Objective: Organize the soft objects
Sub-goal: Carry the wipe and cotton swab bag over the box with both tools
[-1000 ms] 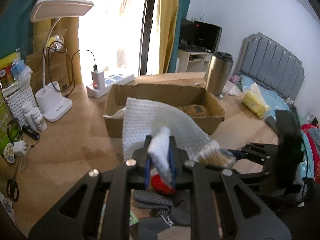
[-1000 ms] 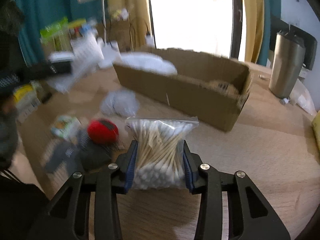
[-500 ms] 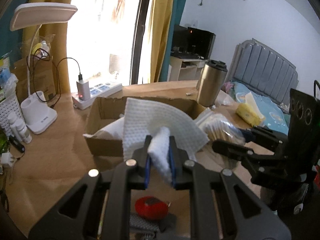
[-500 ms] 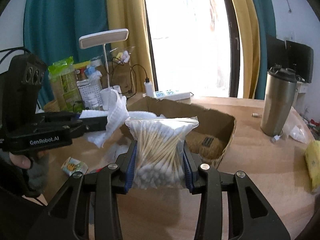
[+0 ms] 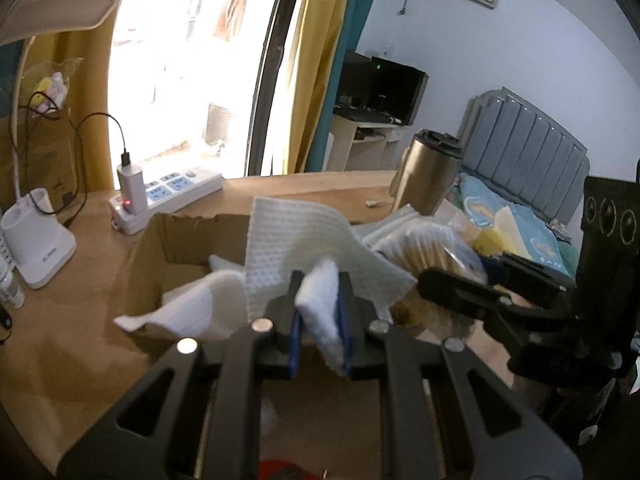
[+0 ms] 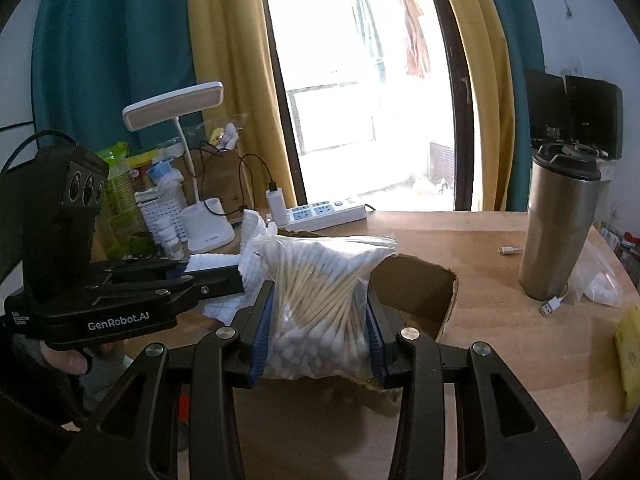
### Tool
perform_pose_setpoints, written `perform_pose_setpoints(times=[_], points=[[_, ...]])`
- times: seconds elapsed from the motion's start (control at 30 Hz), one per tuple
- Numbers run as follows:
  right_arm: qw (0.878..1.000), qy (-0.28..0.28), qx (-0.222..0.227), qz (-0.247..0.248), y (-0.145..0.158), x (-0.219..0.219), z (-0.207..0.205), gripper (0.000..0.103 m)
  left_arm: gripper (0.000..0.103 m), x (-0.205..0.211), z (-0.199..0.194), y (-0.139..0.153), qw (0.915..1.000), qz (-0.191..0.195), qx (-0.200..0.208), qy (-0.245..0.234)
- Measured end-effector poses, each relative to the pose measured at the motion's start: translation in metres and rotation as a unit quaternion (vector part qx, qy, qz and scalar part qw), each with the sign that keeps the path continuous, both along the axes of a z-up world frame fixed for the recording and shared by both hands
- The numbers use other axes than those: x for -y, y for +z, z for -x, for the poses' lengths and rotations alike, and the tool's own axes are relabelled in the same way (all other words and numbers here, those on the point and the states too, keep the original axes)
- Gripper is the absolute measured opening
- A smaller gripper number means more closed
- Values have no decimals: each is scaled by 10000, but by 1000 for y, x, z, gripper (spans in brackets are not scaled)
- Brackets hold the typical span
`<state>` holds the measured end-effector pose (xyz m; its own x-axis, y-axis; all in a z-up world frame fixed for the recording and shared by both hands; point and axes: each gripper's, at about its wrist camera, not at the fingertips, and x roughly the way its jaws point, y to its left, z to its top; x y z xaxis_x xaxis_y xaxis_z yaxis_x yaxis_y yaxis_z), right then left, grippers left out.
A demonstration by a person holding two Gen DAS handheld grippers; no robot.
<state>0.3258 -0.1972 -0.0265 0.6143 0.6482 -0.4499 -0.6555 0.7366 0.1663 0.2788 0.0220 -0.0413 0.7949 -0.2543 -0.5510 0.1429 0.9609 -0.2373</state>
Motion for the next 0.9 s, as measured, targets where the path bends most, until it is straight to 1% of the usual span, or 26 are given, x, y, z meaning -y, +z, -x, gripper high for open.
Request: perform_pose_setpoints(times=[0.23, 0.4, 0.57, 0.63, 0.7, 0.73, 0.77, 0.8, 0.83, 0.87, 0.9], points=[[9999, -88, 41, -52, 4, 7, -17, 43, 16, 6, -27, -9, 9998, 125, -132, -56], [9997, -222, -32, -56, 1, 15, -29, 43, 17, 15, -42, -14, 9997, 76, -205, -87], [9994, -331, -88, -72, 0, 21, -37, 43, 18, 22, -56, -26, 9991, 14, -412, -70], [9993, -361, -117, -55, 0, 20, -41, 43, 21, 24, -63, -32, 9986, -18, -532, -82], [9992, -375, -114, -23, -1, 18, -43, 43, 27, 28, -68, -34, 9982, -95, -586, -93], [9992, -378, -101, -20, 0, 16, -43, 43, 33, 28, -70, -34, 9982, -133, -583, -88], [9992, -385, -101, -20, -1, 15, -44, 43, 51, 29, -70, -33, 9983, -163, -554, -65], [9992, -395, -104, -23, -1, 14, -45, 43, 62, 28, -71, -33, 9984, -162, -537, -59], [9991, -408, -110, -29, -1, 13, -46, 43, 77, 27, -72, -33, 9984, -126, -542, -63], [9990, -425, -118, -30, -1, 12, -47, 43, 79, 25, -73, -33, 9984, -70, -559, -69], [9990, -427, -117, -32, -1, 13, -47, 43, 79, 22, -74, -35, 9982, 67, -591, -66]])
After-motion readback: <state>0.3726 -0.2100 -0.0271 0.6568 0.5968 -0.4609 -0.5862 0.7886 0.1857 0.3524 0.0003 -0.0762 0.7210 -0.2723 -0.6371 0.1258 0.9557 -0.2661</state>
